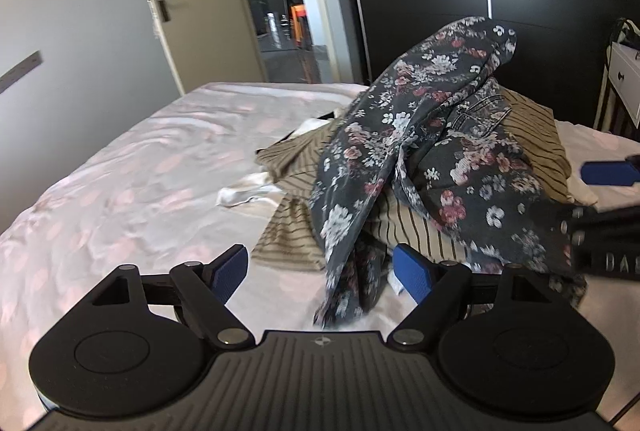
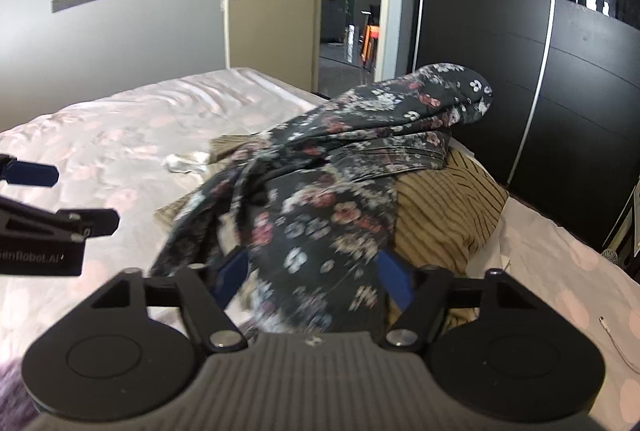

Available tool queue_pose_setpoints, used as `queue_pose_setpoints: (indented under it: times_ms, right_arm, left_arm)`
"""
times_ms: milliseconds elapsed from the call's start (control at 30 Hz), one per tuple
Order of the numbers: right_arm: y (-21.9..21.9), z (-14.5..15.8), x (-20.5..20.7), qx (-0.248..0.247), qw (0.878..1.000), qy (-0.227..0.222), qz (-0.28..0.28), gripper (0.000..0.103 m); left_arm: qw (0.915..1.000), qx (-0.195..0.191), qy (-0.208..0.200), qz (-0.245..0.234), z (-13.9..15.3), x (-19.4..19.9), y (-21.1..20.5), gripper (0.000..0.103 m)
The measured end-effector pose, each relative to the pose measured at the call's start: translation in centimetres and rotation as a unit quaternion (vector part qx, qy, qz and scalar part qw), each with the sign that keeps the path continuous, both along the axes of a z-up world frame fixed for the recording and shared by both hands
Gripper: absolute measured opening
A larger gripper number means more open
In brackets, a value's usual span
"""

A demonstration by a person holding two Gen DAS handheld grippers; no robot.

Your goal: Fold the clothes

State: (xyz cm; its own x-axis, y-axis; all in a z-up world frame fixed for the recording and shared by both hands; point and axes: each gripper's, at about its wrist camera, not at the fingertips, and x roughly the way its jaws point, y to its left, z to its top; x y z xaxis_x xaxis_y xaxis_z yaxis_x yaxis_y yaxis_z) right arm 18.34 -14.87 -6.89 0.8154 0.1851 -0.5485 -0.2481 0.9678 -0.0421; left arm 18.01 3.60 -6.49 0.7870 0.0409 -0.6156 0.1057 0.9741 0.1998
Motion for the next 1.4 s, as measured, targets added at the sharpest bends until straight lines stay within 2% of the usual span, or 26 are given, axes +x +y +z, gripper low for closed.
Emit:
queue_pose_setpoints:
  times_ms: [167,367,400,433,467,533,600,667,733,833,900,933,1067,1267,1400]
  right_arm:
    - [-0.5,-0.6,5.4,-0.022,1.0,-0.003,-0.017,0.058]
    - [0.3,-1.4,10.3,-0.038,0.999,-0.002,-0.014,0.058]
    - [0.6,-1.5,11.0,-0.039,0.999,0.001,-0.01,0.057]
    - [1.0,-1.7,11.7,-0.041,0.999,0.004,-0.007,0.056]
    - [1.3,-1.8,12.2,-0.044,0.999,0.007,-0.004,0.054]
    - [1.7,-1.9,13.1,-0.058,0.998,0.005,-0.004,0.036]
    - [1.7,-1.9,13.7,-0.067,0.998,0.002,-0.004,0.032]
    - [1.2,-1.4,14.0,-0.049,0.999,0.006,-0.004,0.027]
    - [0.8,-0.5,13.7,-0.041,0.999,-0.005,-0.006,0.021]
    - [0.4,1.4,12.3,-0.057,0.997,-0.054,-0.013,0.014]
    - [-0.2,2.9,11.5,-0.054,0.996,-0.07,-0.02,0.012]
    - [-0.5,3.6,11.1,-0.052,0.995,-0.079,-0.023,0.007]
    - [-0.8,6.3,8.5,-0.049,0.992,-0.114,-0.012,0.007]
    - [1.4,9.4,3.8,-0.007,0.989,-0.14,0.048,0.006]
    - [4.9,10.4,0.5,0.027,0.982,-0.145,0.115,0.006]
  left_arm:
    - [0.9996,-0.009,0.024,-0.012,-2.4,4.9,-0.1,0.058]
    - [0.9981,-0.021,0.054,-0.021,-5.0,9.3,-0.3,0.05]
    - [0.9979,-0.027,0.055,-0.02,-5.2,9.7,-0.1,0.047]
    - [0.9977,-0.033,0.057,-0.019,-5.5,10.2,0.0,0.04]
    - [0.9974,-0.039,0.058,-0.018,-5.7,10.7,0.1,0.036]
    - [0.9968,-0.06,0.052,-0.007,-5.2,11.3,0.9,0.021]
    - [0.9955,-0.084,0.045,0.005,-4.5,11.8,1.8,0.007]
    - [0.9934,-0.107,0.037,0.017,-3.8,12.3,2.7,0.003]
    - [0.9922,-0.119,0.007,0.037,-1.9,12.1,3.9,0.001]
    - [0.9878,-0.133,-0.043,0.068,1.3,11.6,5.7,0.001]
    - [0.9848,-0.137,-0.069,0.082,3.8,11.1,7.0,0.001]
    - [0.9837,-0.131,-0.082,0.091,4.9,10.7,7.5,0.001]
    - [0.9755,-0.092,-0.143,0.14,9.5,8.0,9.8,0.0]
    - [0.9513,-0.037,-0.21,0.222,15.3,1.0,15.5,0.0]
    - [0.9266,0.015,-0.237,0.292,17.9,-4.9,20.1,0.0]
